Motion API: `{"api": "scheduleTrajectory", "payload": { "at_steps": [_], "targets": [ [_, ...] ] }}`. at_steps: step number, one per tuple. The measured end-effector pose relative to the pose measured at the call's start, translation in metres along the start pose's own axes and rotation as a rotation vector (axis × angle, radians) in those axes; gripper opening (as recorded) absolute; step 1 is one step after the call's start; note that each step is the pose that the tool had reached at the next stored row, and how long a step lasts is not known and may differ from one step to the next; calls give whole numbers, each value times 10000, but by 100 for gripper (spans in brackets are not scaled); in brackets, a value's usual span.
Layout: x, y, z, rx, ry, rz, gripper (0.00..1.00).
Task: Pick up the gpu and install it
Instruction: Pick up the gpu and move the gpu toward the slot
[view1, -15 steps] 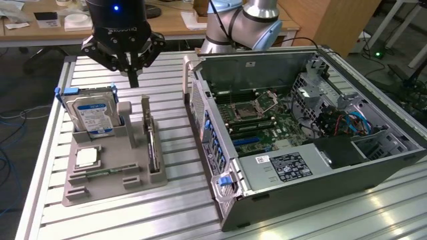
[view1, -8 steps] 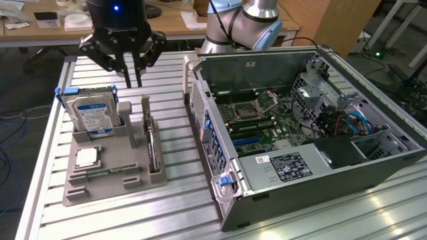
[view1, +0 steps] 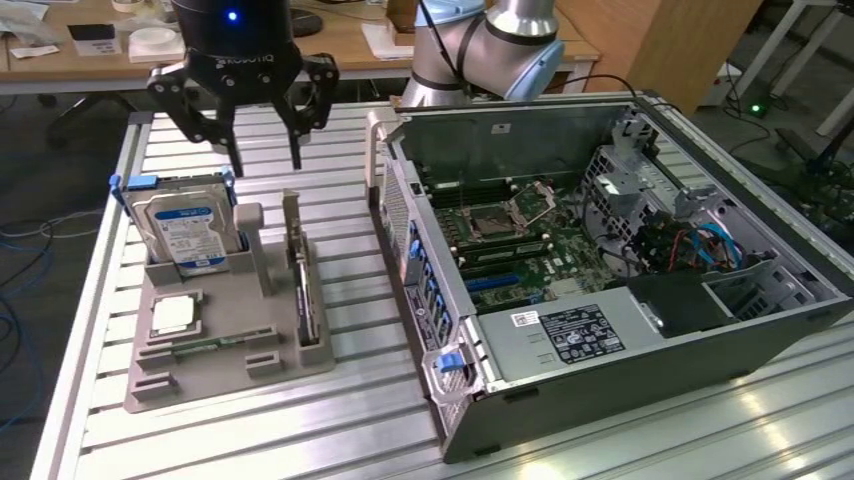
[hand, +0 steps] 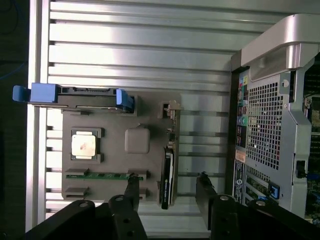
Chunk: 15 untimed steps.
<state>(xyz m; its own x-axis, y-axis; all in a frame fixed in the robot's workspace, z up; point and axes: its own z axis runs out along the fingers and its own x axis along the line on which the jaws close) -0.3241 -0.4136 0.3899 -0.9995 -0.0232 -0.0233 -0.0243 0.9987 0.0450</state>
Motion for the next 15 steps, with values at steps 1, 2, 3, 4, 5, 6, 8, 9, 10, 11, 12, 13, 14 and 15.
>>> {"api": "scheduleTrajectory", "payload": {
  "at_steps": [1, 2, 3, 4, 5, 6, 8, 9, 10, 11, 12, 13, 14, 15],
  "targets": [
    [0, 0, 0, 0, 0, 0, 58],
    [0, 0, 1, 0, 1, -6, 58],
    [0, 0, 4, 0, 7, -14, 65],
    [0, 0, 9, 0, 18, -15, 65],
    [0, 0, 12, 0, 19, -10, 65],
    [-1, -2, 16, 0, 18, 23, 65],
    [-2, -6, 28, 2, 11, 148, 65],
    [-2, -7, 37, 5, 6, 271, 65],
    [-2, -7, 47, 9, -2, 421, 65],
    [-2, -9, 57, 11, -7, 540, 65],
    [-2, -13, 69, 12, -11, 600, 65],
    [-1, -23, 84, 13, -11, 617, 65],
    [-1, -31, 102, 13, -11, 620, 65],
    [0, -39, 120, 13, -12, 621, 65]
  ]
}}
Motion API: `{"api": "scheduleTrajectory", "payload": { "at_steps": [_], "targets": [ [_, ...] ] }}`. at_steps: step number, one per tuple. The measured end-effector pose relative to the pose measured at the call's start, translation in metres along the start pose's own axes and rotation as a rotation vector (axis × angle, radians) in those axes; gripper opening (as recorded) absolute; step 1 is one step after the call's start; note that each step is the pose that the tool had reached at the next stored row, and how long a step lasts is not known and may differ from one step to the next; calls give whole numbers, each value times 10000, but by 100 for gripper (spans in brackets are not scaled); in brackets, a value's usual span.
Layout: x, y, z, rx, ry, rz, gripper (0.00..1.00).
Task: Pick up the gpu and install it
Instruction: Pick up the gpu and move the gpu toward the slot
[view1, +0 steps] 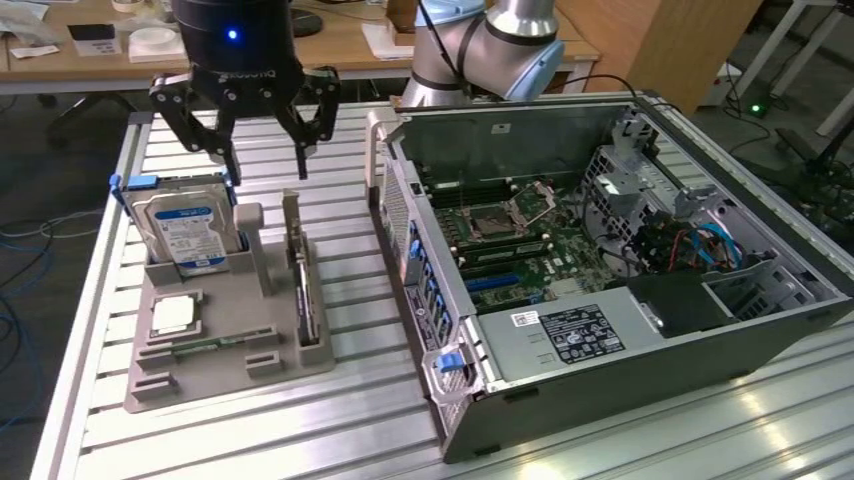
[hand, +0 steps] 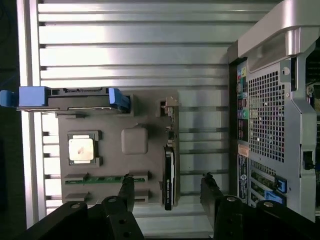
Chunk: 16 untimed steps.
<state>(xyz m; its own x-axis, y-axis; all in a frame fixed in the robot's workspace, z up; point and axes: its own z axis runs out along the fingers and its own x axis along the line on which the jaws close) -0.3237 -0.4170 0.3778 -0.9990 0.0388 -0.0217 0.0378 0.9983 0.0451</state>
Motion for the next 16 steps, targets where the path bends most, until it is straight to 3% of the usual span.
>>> {"api": "scheduleTrajectory", "payload": {
  "at_steps": [9, 16],
  "targets": [
    [0, -76, 159, 1, 19, -18, 65],
    [-8, -80, 244, 7, 49, -38, 65]
  ]
}}
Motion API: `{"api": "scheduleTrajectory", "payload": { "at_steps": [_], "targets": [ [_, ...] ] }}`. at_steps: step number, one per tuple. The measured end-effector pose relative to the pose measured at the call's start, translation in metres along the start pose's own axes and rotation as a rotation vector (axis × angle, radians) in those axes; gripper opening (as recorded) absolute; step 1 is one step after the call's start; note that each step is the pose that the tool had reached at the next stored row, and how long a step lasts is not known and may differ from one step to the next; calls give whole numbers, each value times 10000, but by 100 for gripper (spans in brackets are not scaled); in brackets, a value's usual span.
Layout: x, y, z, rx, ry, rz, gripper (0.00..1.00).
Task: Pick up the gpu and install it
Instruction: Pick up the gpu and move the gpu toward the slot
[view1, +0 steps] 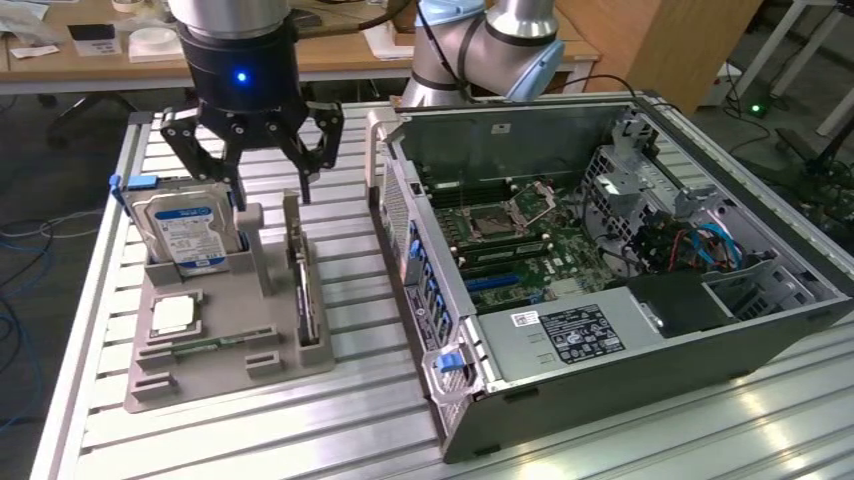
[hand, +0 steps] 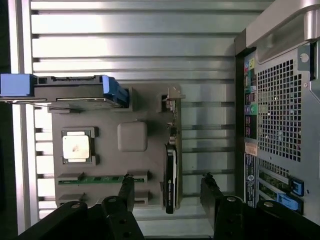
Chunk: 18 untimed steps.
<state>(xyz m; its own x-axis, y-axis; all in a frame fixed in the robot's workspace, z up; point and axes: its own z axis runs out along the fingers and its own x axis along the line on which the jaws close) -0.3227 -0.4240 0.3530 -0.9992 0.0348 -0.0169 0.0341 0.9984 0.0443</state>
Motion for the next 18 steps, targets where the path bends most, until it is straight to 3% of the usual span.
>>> {"api": "scheduleTrajectory", "payload": {
  "at_steps": [18],
  "targets": [
    [-29, -64, 302, 1, 66, -84, 65]
  ]
}}
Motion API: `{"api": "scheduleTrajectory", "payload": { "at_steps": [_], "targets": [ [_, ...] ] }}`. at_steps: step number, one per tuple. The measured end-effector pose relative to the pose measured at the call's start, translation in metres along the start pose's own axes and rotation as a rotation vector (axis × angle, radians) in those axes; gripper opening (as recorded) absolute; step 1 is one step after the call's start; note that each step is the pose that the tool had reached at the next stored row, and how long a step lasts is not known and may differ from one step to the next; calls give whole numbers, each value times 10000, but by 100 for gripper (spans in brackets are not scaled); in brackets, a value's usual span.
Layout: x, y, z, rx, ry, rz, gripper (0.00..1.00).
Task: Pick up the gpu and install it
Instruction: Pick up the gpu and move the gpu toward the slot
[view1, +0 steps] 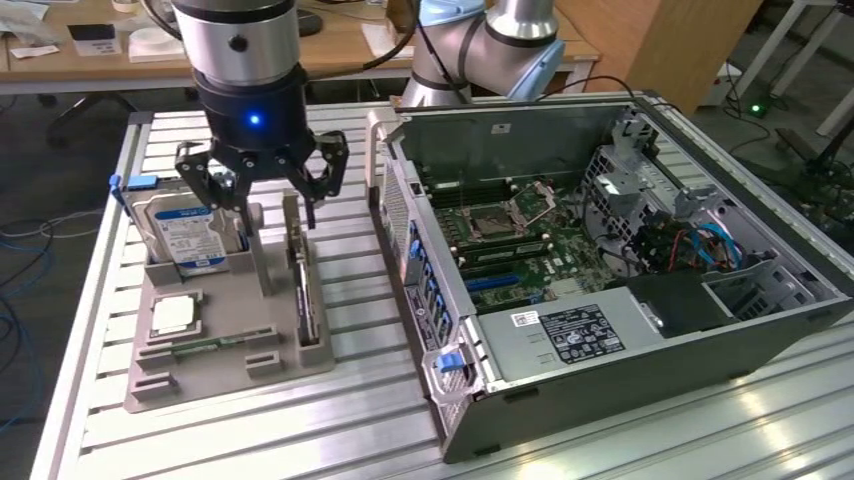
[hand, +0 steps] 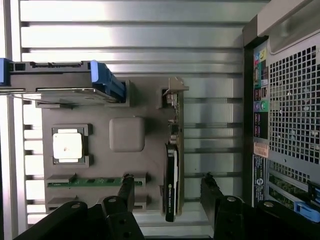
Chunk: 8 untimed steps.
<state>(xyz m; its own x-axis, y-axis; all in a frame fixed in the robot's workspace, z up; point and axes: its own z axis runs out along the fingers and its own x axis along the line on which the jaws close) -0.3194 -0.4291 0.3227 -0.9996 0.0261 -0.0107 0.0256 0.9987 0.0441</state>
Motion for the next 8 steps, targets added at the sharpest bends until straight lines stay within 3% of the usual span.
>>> {"api": "scheduleTrajectory", "payload": {
  "at_steps": [8],
  "targets": [
    [-12, -10, 130, 0, 7, -37, 65]
  ]
}}
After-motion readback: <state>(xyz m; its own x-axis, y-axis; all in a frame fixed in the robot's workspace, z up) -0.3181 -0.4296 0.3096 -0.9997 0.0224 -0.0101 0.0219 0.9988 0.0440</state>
